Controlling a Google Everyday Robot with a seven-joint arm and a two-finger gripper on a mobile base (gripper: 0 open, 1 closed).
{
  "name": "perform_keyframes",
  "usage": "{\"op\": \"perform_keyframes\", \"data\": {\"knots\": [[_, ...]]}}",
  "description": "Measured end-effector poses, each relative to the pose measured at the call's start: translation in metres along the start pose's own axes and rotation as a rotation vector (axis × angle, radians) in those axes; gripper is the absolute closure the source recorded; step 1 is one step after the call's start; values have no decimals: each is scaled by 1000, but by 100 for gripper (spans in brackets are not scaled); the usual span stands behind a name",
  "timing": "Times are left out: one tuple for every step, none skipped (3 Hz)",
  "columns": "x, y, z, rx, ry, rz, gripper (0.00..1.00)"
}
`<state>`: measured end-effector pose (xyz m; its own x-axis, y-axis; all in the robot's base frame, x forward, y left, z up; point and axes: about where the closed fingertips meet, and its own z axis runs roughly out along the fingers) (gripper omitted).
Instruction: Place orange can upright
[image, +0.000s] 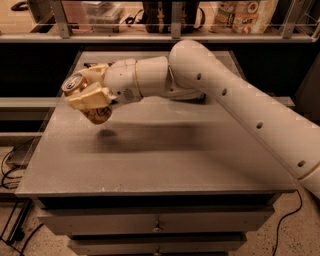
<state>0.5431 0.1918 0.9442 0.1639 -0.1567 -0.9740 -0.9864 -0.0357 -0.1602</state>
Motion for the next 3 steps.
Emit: {"op": "perform_keyframes", "data": {"knots": [[8, 8, -4, 39, -69, 28, 100], [15, 12, -9, 81, -123, 60, 83], [21, 14, -13, 119, -167, 92, 59]]}}
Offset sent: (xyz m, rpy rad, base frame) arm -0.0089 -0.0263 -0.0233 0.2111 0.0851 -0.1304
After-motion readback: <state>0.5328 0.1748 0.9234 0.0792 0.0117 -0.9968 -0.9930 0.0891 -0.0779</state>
